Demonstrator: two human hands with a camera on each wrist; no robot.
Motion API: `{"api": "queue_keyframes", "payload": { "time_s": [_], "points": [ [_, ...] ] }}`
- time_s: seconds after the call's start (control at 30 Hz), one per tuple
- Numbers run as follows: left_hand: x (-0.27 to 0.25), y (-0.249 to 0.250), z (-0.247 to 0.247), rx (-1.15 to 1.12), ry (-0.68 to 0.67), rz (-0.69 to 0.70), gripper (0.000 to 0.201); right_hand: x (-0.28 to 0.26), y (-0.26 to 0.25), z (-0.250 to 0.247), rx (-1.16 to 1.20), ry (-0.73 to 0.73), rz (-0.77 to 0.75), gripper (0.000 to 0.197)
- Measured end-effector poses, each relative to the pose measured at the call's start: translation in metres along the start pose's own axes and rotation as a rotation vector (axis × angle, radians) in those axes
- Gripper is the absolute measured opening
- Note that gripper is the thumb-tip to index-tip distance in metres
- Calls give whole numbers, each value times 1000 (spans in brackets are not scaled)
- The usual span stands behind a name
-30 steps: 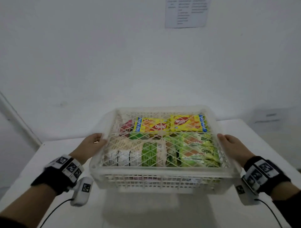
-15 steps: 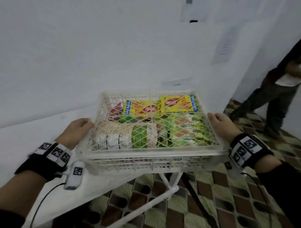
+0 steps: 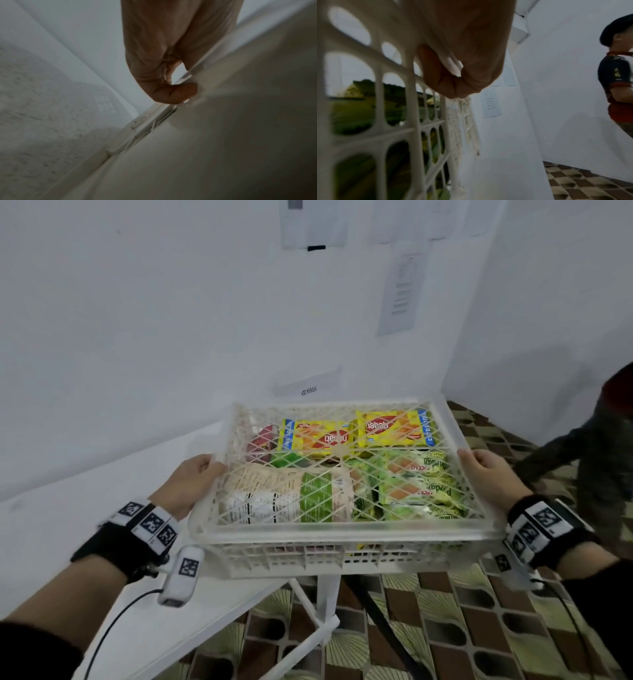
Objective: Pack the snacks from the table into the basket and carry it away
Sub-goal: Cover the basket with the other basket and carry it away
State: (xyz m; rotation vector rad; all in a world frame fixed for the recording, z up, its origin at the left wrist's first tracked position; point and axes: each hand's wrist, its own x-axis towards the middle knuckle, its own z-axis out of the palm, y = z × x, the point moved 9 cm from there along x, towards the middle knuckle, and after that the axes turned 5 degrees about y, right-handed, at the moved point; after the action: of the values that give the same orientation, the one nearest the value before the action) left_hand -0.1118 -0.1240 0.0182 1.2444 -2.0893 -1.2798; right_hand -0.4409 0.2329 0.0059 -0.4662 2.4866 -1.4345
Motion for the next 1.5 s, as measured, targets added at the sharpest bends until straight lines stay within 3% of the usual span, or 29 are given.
{"api": "queue_keyframes", "payload": {
  "time_s": [0.2, 0.4, 0.57, 0.7, 0.93, 1.13, 1.33, 1.5],
  "points": [
    [39, 27, 39, -58, -21, -36, 28, 60, 12, -16, 30, 7, 22, 41],
    [76, 57, 90, -82, 44, -46, 23, 150, 25, -27, 25, -68, 16, 43],
    [106, 76, 149, -71, 120, -93, 23, 252, 41, -39, -60, -129, -77, 51],
    [118, 95, 208, -73, 213, -126, 20, 329, 40, -53, -124, -182, -176, 43],
    [120, 104, 277, -155, 312, -257, 29, 428, 58, -61, -156, -275, -212, 46],
    [137, 80, 313, -122, 375, -360, 28, 475, 76, -26, -162, -384, -183, 42],
    [166, 23, 338, -81, 381, -463, 35, 517, 107, 25, -261, -394, -209, 47],
    [195, -2, 351, 36, 404, -500, 28, 540, 129, 77, -340, -452, -231, 48]
  ]
}}
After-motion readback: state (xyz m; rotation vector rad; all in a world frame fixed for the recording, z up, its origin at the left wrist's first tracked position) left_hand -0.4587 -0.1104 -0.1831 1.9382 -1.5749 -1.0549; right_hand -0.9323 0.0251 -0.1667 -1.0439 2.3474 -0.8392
